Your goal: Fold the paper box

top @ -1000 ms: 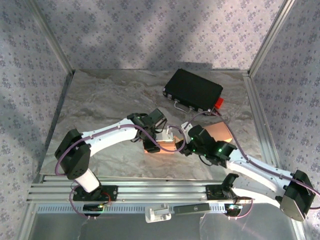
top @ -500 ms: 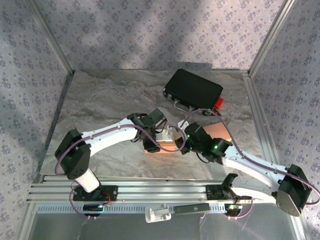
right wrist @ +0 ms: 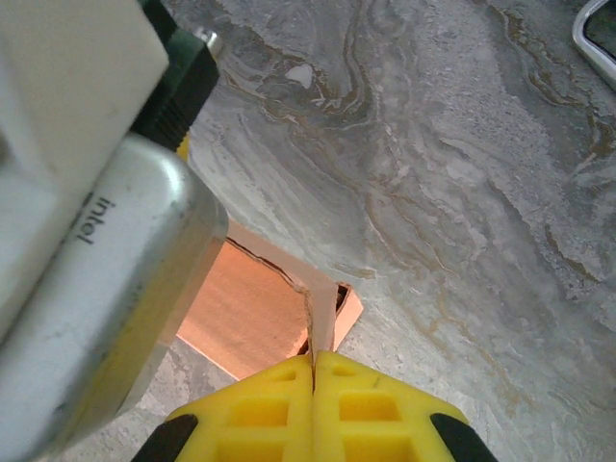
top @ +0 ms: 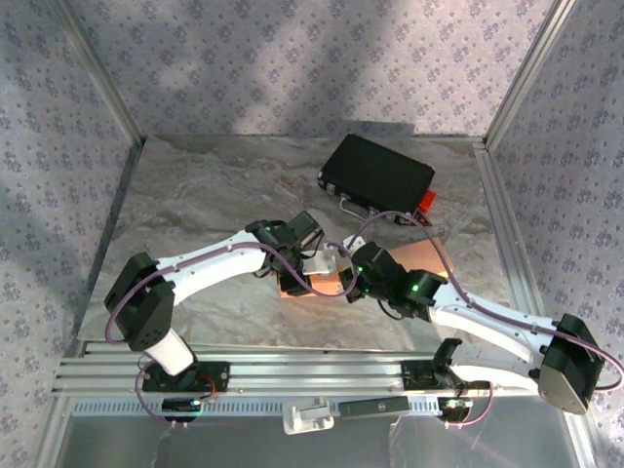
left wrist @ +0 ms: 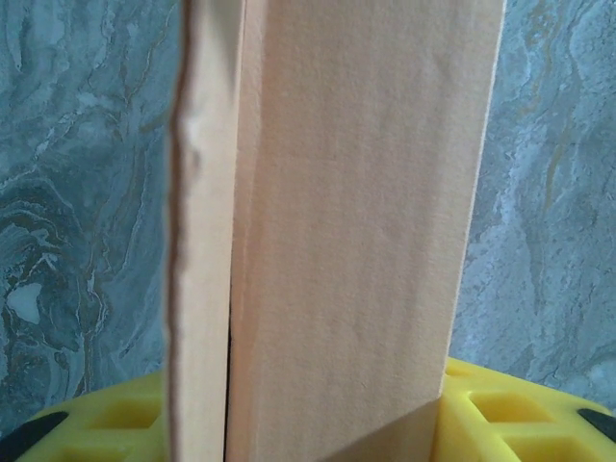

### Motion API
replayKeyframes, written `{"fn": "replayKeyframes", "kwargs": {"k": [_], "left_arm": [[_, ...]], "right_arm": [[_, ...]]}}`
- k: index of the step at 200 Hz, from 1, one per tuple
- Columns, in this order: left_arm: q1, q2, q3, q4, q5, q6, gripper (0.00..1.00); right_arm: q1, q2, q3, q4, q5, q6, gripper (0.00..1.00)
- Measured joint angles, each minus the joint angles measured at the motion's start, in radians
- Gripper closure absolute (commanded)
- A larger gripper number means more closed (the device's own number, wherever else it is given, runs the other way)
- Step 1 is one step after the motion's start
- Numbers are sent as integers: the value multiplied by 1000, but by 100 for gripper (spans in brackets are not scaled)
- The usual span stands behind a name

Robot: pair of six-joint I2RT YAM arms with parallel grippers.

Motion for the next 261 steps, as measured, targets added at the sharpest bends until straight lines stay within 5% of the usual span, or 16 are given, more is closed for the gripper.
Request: {"fn": "replayKeyframes", "kwargs": {"k": [100,261], "left_arm": [[5,-2,-13,51,12,-42,49],[10,-2,-13,50,13,-67,50]], "right_arm": [[13,7,0,39,48,233,100],[94,50,-7,61,201,390,100]]}}
